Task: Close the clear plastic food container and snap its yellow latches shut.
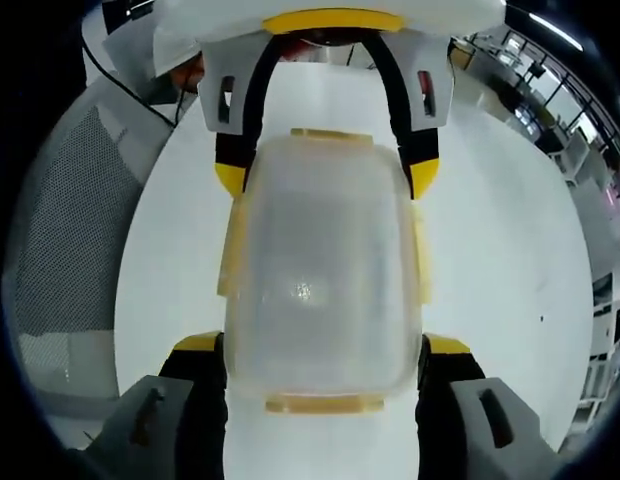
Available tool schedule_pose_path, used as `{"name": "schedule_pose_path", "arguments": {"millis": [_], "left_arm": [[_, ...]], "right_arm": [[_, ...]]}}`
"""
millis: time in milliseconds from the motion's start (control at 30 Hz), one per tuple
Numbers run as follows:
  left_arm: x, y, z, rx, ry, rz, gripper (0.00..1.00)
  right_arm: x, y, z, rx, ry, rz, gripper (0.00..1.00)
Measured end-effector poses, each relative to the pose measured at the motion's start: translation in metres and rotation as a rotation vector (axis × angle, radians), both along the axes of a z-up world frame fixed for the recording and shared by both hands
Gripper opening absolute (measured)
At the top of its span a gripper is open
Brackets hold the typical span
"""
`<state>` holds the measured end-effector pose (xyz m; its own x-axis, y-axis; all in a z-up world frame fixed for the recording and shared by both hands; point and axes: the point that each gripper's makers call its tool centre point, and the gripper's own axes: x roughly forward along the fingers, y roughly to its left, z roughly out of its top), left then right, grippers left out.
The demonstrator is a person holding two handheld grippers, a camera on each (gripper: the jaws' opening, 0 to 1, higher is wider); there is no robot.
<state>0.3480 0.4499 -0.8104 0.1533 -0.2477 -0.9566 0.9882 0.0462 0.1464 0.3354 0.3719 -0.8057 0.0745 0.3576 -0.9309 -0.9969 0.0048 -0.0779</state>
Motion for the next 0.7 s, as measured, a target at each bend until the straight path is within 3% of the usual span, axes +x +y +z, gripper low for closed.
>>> {"name": "schedule_pose_path", "arguments": {"millis": [700], "left_arm": [[0.028, -0.001, 0.0, -0.007, -0.006, 0.011, 0.78]], "right_arm": [[0.029, 0.001, 0.0, -0.033, -0.001, 0.012, 0.75]]}}
